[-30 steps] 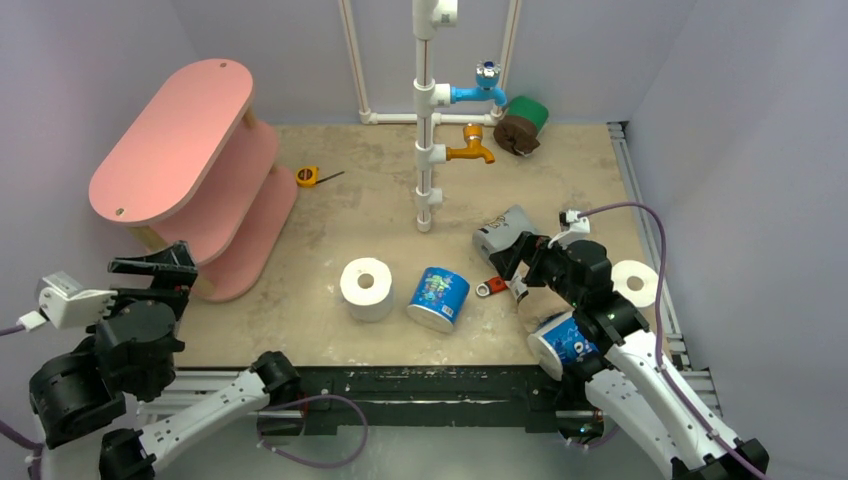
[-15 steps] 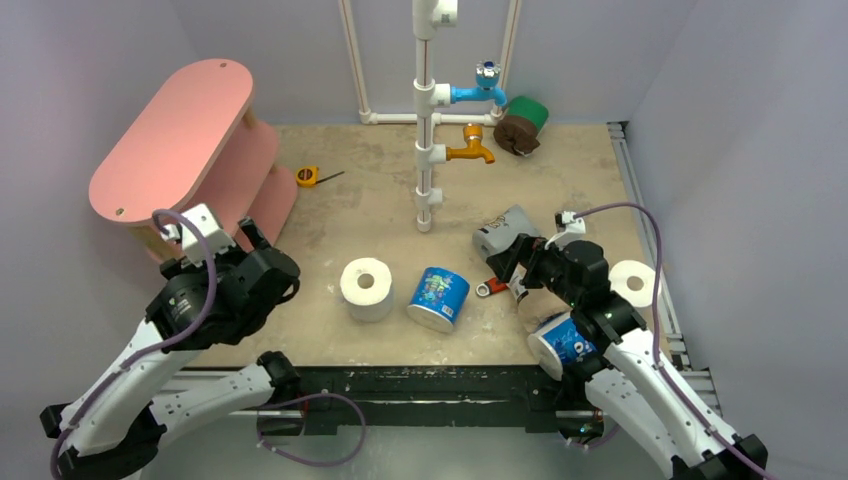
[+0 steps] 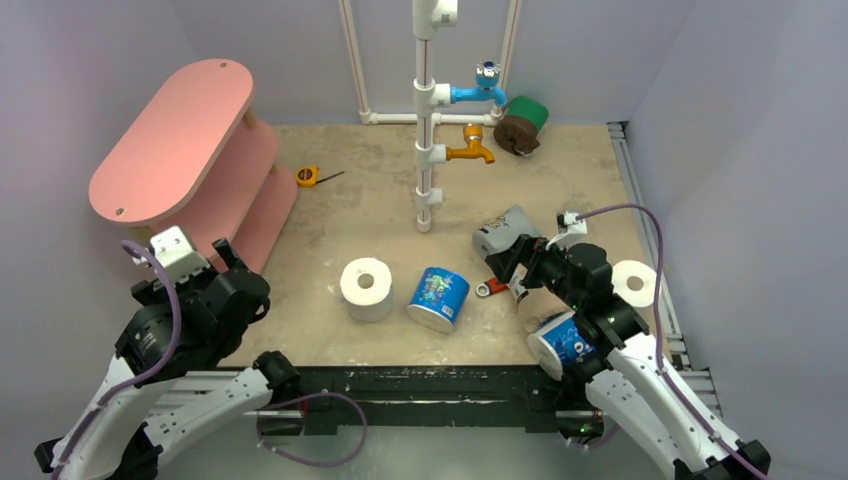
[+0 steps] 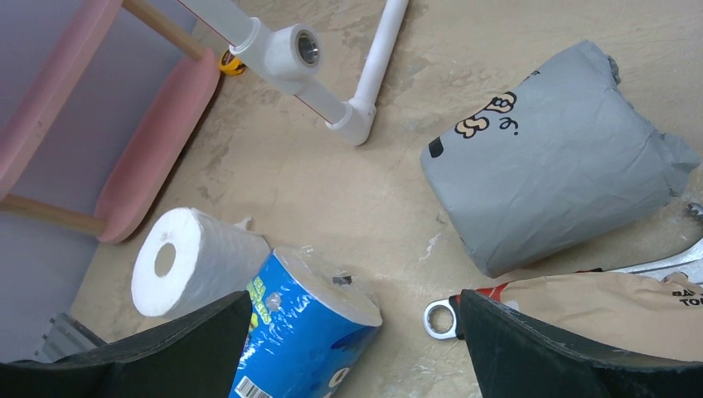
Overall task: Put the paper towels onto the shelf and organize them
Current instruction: Adjust the shelf at the center of the board.
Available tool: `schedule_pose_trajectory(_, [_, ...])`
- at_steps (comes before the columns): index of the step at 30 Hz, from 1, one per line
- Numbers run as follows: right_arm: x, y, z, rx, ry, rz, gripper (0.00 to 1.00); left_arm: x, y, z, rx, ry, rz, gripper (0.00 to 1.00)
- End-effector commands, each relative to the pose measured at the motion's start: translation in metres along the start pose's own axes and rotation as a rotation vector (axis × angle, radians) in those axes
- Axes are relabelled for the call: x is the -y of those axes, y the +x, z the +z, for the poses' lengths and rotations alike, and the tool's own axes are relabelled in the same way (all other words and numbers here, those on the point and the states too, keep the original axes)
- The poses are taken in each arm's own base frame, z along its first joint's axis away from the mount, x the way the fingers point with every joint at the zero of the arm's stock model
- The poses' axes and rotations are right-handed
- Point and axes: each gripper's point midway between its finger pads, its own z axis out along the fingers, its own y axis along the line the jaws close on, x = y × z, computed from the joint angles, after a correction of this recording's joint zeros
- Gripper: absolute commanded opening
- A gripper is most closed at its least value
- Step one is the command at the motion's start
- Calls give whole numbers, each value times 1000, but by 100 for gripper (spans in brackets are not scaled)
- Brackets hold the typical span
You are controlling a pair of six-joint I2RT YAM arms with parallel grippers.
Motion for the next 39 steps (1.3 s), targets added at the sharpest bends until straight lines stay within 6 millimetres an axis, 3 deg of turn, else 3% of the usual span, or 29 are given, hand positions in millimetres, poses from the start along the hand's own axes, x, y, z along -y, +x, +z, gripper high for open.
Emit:
schedule_pose_trajectory(1, [-14,-4,-3,9,-65,-14,99,0,4,-2,-36,-11,48,99])
schedule_pose_trajectory(3, [-25,-3,-6,-7,-124,-39,99,0,2,-3,-45,-7,36,100])
schedule_pose_trajectory(8, [-91,12,-32,-46,-503,-126,95,-4,1,-6,-53,18,-47,100])
schedule_pose_trajectory(14, [-139,27,-46,-74,-569,-223,94,-11,7,-10,-71,67,-162,100])
schedule_pose_trajectory(19, [-204,54,-43,-128,-625,-279,95,-11,5,-12,-76,80,-156,100])
schedule_pose_trajectory(21, [-225,57,-36,-116,-617,-297,95,-14,5,-12,-83,70,-156,100])
schedule_pose_trajectory(27, [-285,40,-2,-52,-658,-273,96,-31,0,-16,-88,22,-217,100])
schedule_pose_trajectory(30, [-323,44,18,-66,-713,-257,96,-37,0,-15,-74,22,-236,100])
schedule_pose_trajectory(37, [-383,47,74,-129,-799,-76,97,-42,3,-11,-36,-2,-226,100])
schedule_pose_trajectory(39, [-389,49,98,-177,-809,5,96,-42,-3,-11,-25,-5,-225,100])
